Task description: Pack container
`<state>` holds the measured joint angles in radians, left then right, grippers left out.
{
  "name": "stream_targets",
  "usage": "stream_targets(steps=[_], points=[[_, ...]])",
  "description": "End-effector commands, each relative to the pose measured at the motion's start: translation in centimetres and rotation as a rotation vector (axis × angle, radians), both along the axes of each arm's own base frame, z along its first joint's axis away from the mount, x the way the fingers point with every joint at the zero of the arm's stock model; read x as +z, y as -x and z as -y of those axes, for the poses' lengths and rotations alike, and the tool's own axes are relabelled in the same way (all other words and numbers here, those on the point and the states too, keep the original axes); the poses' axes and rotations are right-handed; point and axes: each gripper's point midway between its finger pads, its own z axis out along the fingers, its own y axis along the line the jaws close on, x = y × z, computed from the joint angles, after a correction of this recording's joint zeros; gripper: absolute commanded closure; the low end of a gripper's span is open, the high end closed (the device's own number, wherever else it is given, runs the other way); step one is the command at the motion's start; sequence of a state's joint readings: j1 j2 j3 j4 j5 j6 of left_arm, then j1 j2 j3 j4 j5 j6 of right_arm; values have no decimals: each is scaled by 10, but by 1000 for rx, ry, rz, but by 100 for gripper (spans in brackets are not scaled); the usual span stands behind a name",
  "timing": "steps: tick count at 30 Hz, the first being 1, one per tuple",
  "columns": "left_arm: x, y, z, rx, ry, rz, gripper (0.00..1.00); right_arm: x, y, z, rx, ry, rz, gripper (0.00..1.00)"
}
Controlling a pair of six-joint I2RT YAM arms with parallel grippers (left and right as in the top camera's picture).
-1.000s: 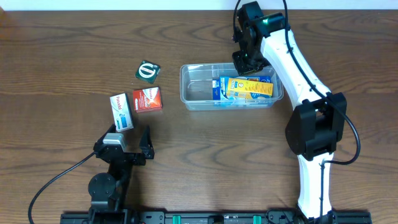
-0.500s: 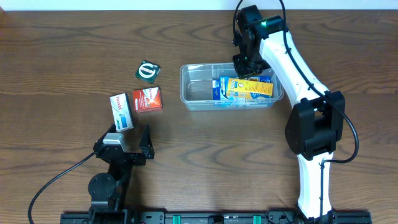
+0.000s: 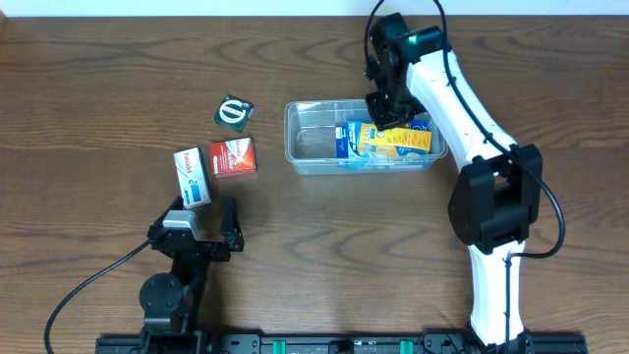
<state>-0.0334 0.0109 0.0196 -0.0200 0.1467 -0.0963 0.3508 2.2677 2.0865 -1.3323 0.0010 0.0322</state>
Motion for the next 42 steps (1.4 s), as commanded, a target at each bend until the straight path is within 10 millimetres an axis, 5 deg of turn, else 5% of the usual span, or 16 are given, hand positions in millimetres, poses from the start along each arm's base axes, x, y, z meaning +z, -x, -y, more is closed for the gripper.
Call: stream_targets(steps=[1,20,42], points=[[-15,1,1,-8,-10,-44,2,-6,7,-1,42,22,-27,99],[-15,1,1,-8,-10,-44,2,-4,-21,-13,50,-19,90,93],[-15,1,1,-8,-10,-44,2,-24,-9,-9,51,-1,39,99]])
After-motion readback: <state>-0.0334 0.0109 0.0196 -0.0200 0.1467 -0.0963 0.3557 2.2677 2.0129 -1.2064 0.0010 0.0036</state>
